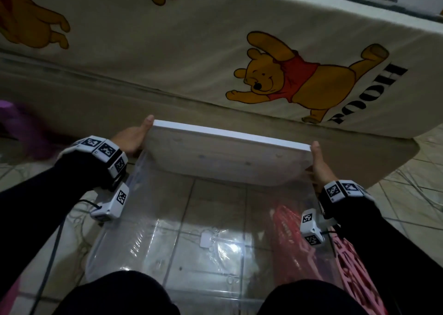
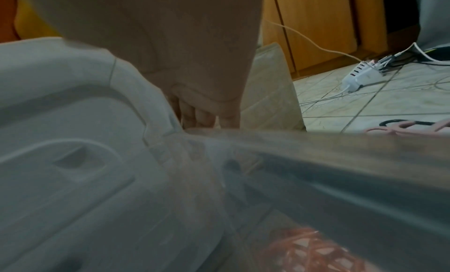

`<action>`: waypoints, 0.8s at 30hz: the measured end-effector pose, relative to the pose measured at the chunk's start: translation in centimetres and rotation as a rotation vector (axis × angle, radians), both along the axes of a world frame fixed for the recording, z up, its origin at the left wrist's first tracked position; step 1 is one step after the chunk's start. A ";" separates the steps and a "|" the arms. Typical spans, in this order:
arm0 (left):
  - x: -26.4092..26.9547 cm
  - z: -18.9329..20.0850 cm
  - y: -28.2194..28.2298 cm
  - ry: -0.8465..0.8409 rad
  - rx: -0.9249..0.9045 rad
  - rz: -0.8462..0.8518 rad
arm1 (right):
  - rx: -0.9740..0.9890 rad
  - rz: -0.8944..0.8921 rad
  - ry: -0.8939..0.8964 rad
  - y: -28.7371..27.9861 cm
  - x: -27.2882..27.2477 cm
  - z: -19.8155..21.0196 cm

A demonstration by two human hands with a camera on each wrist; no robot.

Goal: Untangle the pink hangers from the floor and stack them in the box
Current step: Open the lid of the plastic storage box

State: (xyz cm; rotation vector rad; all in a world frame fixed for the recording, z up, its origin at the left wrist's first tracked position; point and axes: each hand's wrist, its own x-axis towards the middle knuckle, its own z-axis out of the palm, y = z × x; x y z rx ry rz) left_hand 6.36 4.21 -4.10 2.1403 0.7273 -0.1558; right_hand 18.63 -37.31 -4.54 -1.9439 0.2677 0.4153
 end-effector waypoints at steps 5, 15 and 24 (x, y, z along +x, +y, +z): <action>-0.2 -1.7 0.4 -0.052 -0.048 -0.065 | 0.004 -0.012 0.029 -0.5 0.8 -1.1; -5.1 -2.5 1.8 0.284 0.199 -0.265 | -0.752 0.357 -0.005 -5.9 -2.7 -1.5; -4.9 -2.0 0.7 0.193 0.527 -0.301 | -0.790 0.437 -0.120 -4.8 -5.8 -1.2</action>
